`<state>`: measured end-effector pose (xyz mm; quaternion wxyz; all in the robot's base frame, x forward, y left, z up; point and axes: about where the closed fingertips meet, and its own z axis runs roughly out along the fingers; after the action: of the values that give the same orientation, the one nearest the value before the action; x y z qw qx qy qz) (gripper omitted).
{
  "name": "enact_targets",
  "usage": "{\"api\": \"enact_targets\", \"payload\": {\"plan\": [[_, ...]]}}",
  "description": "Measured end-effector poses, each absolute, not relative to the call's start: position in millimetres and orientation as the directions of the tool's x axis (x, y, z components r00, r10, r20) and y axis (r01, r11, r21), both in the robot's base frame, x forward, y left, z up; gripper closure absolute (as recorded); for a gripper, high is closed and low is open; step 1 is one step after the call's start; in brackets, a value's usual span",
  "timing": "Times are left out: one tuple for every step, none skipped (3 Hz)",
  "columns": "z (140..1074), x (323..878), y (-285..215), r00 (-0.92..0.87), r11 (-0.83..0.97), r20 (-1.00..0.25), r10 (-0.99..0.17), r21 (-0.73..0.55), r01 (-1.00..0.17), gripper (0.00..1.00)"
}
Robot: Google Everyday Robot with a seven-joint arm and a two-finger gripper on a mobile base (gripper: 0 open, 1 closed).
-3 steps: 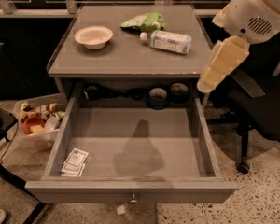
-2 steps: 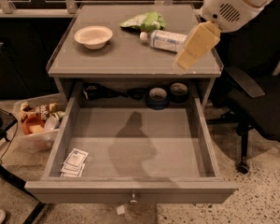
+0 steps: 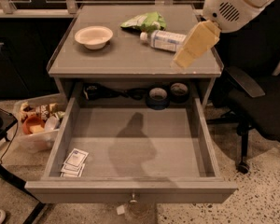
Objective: Place blue plastic bottle into top drawer
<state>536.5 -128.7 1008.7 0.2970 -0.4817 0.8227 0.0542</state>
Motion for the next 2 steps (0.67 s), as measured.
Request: {"api": "enact_targets", "payload": {"plan": [[993.2,552.4,-126.0,-0.402,0.576,-0.562,-0.723,-0.169,-0.800,0.00],[968.2,595.0,-124.8,-0.459,0.657,-0.605,-0.650,-0.145,-0.740,0.00]]}}
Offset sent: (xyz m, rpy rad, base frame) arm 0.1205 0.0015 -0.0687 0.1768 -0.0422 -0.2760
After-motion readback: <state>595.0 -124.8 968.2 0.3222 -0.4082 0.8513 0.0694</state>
